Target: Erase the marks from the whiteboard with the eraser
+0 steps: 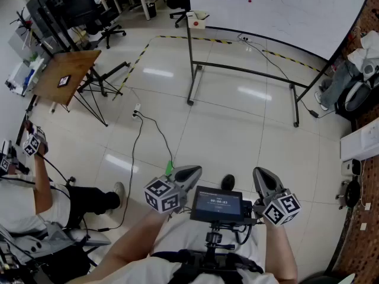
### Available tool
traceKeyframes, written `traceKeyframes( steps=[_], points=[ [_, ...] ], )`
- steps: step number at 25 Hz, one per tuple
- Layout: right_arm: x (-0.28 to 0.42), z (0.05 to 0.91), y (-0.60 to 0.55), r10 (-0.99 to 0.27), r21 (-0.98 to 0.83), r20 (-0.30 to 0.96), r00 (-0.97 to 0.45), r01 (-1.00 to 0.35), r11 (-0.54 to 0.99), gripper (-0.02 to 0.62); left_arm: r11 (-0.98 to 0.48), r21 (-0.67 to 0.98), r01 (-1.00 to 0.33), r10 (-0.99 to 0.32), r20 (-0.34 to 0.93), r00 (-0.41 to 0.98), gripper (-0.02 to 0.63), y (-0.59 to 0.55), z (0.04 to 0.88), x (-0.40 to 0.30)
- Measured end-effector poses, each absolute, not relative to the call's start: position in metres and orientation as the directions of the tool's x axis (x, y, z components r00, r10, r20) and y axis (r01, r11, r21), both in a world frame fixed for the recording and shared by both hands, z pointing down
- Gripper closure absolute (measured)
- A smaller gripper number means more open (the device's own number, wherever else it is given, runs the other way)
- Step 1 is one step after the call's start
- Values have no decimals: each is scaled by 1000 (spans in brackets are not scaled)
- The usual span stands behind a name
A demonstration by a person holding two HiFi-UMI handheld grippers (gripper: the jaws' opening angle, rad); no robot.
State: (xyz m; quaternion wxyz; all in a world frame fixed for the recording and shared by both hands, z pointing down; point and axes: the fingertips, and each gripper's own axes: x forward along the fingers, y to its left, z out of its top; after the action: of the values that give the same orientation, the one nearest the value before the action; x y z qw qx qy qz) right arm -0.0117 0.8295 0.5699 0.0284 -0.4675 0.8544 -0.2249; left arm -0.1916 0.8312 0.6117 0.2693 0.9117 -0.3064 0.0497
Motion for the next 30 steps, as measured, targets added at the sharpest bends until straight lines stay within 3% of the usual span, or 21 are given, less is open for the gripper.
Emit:
traceKeyframes(
  steps=[11, 16, 23, 30],
  points=[
    [66, 568, 639, -743, -414, 121, -658, -714, 565, 589, -640, 396, -658, -592, 292, 751, 581, 659, 604, -99],
    [80, 553, 560, -696, -399, 98, -711, -669, 627, 589, -598, 358, -717, -660, 287, 695, 581, 595, 583, -96],
    [60, 565, 478, -623, -408, 124, -772, -612, 677, 589, -504, 380, -775, -729, 294, 618, 581, 519, 593, -116],
    [10, 564, 378, -668, -395, 173, -724, -672, 627, 589, -556, 436, -708, -646, 309, 698, 581, 406, 611, -144]
  ],
)
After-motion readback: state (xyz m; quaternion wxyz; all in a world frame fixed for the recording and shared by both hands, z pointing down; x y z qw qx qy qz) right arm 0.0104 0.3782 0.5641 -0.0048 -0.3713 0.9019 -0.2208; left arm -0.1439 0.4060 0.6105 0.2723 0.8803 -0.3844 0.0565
